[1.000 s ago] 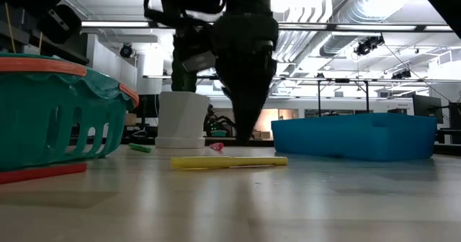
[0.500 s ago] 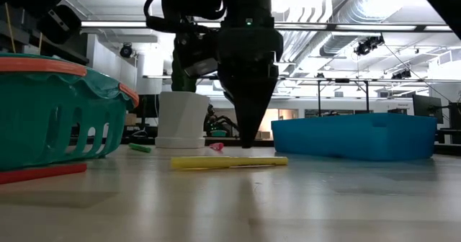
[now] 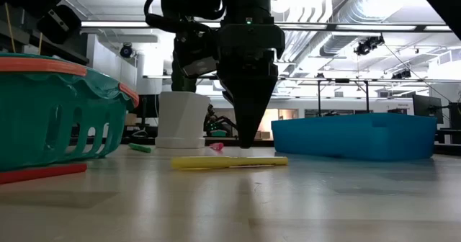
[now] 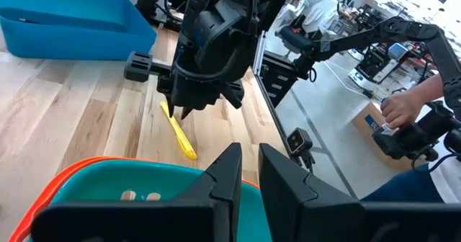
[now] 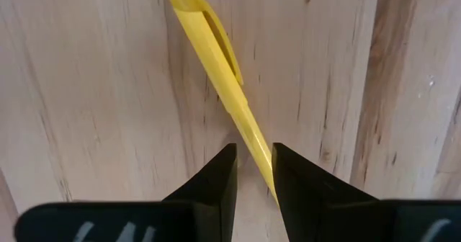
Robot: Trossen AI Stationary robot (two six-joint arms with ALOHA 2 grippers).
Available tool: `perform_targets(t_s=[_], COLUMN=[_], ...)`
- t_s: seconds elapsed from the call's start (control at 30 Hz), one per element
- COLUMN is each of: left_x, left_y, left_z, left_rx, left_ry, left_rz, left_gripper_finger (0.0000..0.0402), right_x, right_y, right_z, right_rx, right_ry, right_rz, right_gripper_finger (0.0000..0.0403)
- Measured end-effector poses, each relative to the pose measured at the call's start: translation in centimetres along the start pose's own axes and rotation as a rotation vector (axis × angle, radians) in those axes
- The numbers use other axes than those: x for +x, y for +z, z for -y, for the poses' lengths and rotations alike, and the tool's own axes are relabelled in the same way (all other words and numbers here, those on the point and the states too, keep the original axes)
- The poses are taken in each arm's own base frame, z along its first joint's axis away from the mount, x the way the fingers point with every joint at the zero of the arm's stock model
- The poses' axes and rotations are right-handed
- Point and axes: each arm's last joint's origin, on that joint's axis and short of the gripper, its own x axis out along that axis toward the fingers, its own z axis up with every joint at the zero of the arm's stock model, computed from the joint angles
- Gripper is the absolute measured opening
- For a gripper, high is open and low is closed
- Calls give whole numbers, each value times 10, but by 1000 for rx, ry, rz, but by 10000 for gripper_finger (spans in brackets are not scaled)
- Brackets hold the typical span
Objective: Sort pens & pencils
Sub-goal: Put the yellow pen into the green basket
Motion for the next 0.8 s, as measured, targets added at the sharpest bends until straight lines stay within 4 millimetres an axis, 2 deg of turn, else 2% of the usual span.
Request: perform_targets(t_s=[0.33,0.53,0.63,0.8], left_x=[0,5,5,5], left_y=[0,0,-1,-1], left_z=[0,-1,0,0], left_rx=[0,17,30,31], left_ry=[0,6,-12,-15], left_rz=[0,-34,-41,-40], left_gripper_finger=[37,37,37,37], right_x=[1,-11,-29,-92], right_y=[2,19,31,42], right_z=[0,-4,-5,3], right_rx=[35,68,98,135], right_ry=[-1,34,68,47], right_rz=[16,172,289,548], right_gripper_finger=[81,81,81,81])
